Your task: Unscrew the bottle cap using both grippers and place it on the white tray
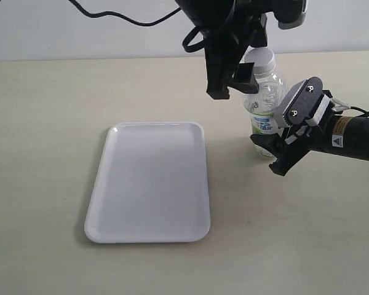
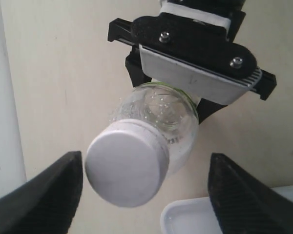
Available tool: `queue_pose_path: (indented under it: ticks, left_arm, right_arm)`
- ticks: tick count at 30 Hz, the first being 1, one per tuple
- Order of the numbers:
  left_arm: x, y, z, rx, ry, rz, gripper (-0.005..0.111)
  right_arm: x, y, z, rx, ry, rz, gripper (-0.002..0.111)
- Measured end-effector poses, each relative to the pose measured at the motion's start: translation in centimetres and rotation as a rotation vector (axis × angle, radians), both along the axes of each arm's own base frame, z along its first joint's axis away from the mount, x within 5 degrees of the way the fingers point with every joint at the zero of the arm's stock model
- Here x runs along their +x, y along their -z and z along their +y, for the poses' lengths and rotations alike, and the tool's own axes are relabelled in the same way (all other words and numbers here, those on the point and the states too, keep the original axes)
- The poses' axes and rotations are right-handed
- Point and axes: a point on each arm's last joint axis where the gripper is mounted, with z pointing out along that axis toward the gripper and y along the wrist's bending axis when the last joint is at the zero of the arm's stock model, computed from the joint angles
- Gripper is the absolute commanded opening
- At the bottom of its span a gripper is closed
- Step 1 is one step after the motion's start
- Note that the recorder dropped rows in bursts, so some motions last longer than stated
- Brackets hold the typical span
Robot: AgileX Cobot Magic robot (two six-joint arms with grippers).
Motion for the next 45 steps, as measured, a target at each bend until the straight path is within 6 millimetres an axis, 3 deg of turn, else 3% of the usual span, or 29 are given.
queue_pose_path:
  ticks: [22,37,45]
  left_arm:
    - [0.03,0.11,-0.03,0.002,0.000,0.002,0.068]
    - [0.00,0.09,-0.01,0.005,0.002,0.005,0.003]
    - [0.00,0.09,-0.01,0.005,0.002,0.005,0.000]
  right_arm:
    - [-0.02,0.00,0.04,-0.001,-0.007,-0.001,0.000]
    - [-0.05,-0.03,0.11,-0.007,-0.021,-0.008,0.000]
    - [-0.05,-0.03,0.11,-0.002,-0.018,-0.006,0.000]
